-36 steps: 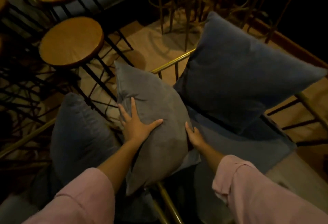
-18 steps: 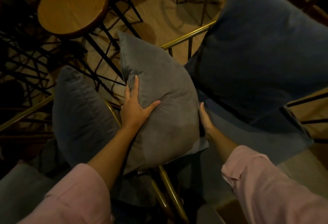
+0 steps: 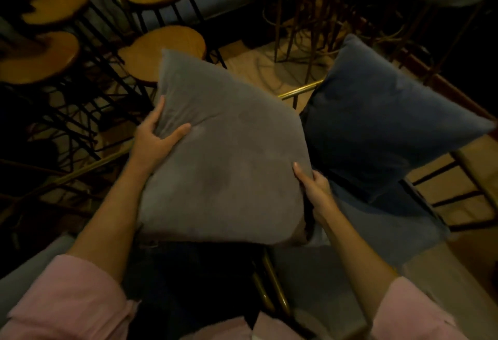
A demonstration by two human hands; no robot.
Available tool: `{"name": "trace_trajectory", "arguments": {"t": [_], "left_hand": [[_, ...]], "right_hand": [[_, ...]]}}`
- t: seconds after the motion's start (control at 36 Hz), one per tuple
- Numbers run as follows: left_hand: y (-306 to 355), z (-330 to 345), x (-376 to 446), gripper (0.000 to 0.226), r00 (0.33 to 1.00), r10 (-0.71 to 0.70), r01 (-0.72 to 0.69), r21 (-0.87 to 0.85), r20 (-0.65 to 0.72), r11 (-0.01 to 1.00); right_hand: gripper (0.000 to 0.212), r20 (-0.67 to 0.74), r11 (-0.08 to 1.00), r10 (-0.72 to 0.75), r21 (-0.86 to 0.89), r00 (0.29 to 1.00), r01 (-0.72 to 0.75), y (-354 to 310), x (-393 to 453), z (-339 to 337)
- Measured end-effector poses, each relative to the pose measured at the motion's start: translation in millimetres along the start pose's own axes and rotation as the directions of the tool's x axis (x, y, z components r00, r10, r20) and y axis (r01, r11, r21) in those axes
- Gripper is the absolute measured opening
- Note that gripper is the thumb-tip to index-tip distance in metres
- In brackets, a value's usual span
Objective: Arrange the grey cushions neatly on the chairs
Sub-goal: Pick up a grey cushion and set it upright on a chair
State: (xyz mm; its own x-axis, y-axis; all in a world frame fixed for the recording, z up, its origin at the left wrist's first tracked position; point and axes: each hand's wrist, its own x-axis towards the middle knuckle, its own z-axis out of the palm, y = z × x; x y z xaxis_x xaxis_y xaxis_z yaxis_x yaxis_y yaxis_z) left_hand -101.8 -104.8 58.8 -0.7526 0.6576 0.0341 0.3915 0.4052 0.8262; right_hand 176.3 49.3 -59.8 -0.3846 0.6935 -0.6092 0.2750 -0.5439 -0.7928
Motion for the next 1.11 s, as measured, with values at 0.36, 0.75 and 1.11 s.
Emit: {"name": "trace_trajectory", "arguments": {"t": [0.36, 0.75, 1.11], "left_hand": [[-92, -247, -121, 0.092, 0.883, -0.141, 0.039, -0.229, -0.447, 0.973], [-257, -242, -281, 0.125, 0.741, -0.609, 0.494, -0.386, -0.282, 0.779], [-281, -184, -279, 0.115, 0.554, -0.762, 0.748, -0.202, -0.335, 0.633]], "right_hand": [[0.067, 0.398, 0.677, -0.575, -0.258, 0.714, 0.689, -79, -129, 190], [0.073, 0.653, 0.354, -0.279, -0.611, 0.704, 0.708, 62, -125, 312], [0.073, 0.608, 0.016, -0.230, -0.778, 0.760, 0.628, 107, -133, 300]]}}
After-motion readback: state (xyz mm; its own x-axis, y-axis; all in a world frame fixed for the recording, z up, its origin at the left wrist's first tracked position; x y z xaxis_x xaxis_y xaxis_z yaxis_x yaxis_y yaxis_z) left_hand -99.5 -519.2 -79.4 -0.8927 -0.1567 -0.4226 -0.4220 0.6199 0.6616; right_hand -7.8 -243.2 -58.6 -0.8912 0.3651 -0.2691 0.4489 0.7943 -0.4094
